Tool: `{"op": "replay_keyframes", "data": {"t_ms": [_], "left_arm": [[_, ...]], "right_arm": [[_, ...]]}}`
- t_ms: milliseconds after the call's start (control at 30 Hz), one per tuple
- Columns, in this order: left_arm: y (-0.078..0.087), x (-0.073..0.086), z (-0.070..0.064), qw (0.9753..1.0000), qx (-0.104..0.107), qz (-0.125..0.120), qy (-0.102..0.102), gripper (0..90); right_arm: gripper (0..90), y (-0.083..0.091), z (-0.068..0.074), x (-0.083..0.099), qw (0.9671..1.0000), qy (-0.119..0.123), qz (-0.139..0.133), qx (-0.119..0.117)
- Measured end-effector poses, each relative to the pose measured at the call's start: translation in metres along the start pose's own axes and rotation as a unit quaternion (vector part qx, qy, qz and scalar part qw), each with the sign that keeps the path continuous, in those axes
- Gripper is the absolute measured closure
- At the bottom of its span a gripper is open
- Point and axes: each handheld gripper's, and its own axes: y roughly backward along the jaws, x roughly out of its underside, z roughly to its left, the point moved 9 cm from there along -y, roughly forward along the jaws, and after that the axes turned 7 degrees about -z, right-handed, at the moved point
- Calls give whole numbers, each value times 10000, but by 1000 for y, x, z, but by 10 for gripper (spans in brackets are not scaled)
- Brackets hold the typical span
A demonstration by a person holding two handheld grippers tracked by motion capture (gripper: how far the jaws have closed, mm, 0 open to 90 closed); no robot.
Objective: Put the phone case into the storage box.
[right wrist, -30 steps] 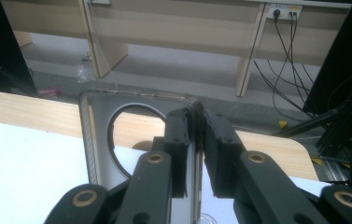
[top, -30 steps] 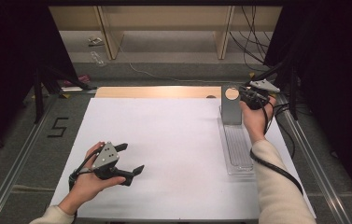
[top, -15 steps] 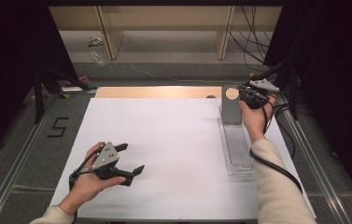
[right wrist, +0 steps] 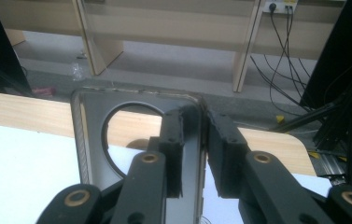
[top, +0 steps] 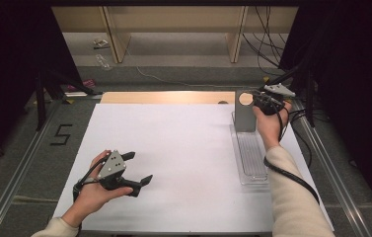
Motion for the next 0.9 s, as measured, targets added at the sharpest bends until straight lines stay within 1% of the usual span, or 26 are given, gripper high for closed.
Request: {"op": "replay_keyframes", "data": {"t_ms": [533,633,733,833,900], "left_arm": [[0,0,0,10000,-3,-9,0,49],[0,0,0,10000,-1,-9,2,50],[0,0,0,10000,-6,0,-2,50],[0,0,0,10000,-11,4,-4,51],[0,0,1,10000,-22,5,3,52]], "right_arm": [[727,-1,1,1,10000,-18,9,20],[699,1,1,0,10000,-5,-8,34],[650,3,3,-2,10000,20,-33,30],[561,6,4,-4,10000,16,-65,47],[519,8,6,-5,9999,-16,-74,68]]}}
